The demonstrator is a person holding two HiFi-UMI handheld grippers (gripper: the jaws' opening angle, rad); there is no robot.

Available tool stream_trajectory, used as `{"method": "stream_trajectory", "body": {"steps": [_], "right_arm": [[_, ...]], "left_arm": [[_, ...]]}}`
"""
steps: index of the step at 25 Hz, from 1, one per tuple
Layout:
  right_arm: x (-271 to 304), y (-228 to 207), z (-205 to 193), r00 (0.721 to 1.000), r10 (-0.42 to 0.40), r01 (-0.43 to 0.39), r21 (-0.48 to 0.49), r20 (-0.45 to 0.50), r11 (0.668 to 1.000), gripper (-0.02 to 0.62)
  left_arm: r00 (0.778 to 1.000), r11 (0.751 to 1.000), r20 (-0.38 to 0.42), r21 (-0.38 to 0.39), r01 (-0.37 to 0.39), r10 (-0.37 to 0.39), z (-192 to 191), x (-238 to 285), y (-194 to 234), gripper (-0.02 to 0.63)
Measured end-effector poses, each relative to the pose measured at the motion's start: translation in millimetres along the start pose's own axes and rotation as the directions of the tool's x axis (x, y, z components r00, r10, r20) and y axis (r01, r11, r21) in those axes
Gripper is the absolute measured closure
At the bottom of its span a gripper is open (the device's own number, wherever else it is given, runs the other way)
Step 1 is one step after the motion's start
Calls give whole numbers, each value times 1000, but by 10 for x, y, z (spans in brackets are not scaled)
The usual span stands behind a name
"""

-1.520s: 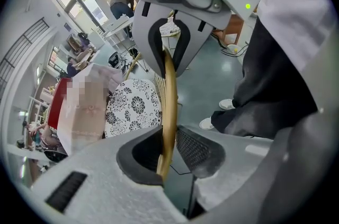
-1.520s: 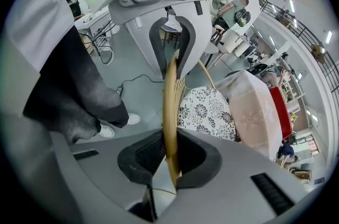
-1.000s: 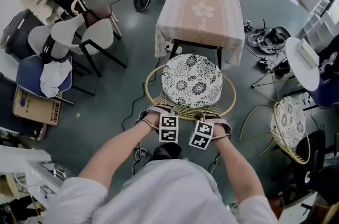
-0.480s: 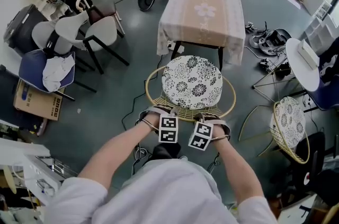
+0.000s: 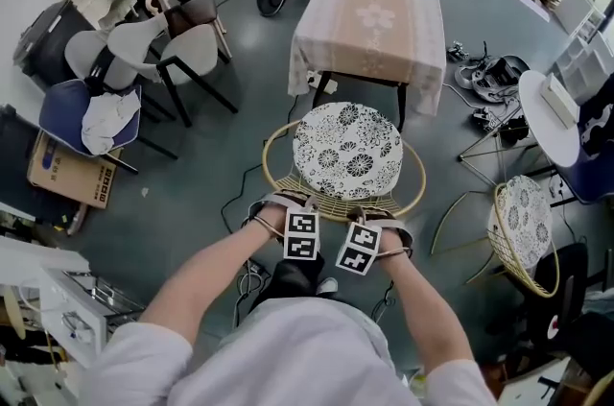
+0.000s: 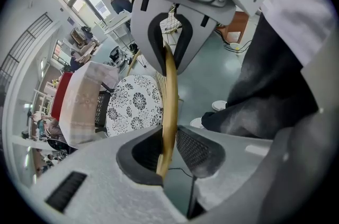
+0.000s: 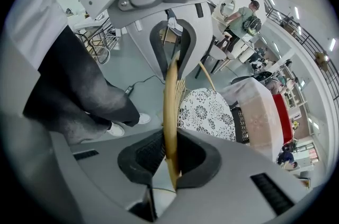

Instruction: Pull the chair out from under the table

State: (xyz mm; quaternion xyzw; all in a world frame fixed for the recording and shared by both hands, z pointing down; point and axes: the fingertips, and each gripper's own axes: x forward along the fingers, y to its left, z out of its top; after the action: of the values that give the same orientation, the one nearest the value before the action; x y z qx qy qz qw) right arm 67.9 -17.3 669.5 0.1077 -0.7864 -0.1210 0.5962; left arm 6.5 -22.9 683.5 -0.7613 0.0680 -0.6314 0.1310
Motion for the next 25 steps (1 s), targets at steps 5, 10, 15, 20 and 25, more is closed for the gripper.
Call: {"method": "stream_trajectory", "body": {"steps": [5, 10, 15, 20, 25], "right_arm": [[-32, 103, 10, 1000, 5, -5, -2, -3, 1000, 560], [-69, 230, 29, 1000, 7, -7, 2, -5, 1000, 560], [-105, 391, 92, 1000, 5, -5, 12, -9, 1000, 560], [-136, 556, 139, 1000, 4, -3, 25, -20, 1000, 560], [-150, 645, 168, 1000, -10, 11, 43, -29, 999, 560]], "left_arm": [[1000, 1000, -11, -7, 3, -3, 3, -31, -110, 520], [1000, 1000, -6, 13, 13, -13, 13, -66, -245, 522], [1000, 999, 2, 34, 16, -16, -21, -123, -394, 522], [1000, 998, 10, 52, 24, -24, -48, -158, -557, 522], [999, 998, 21, 52, 25, -26, -58, -185, -647, 520]]}}
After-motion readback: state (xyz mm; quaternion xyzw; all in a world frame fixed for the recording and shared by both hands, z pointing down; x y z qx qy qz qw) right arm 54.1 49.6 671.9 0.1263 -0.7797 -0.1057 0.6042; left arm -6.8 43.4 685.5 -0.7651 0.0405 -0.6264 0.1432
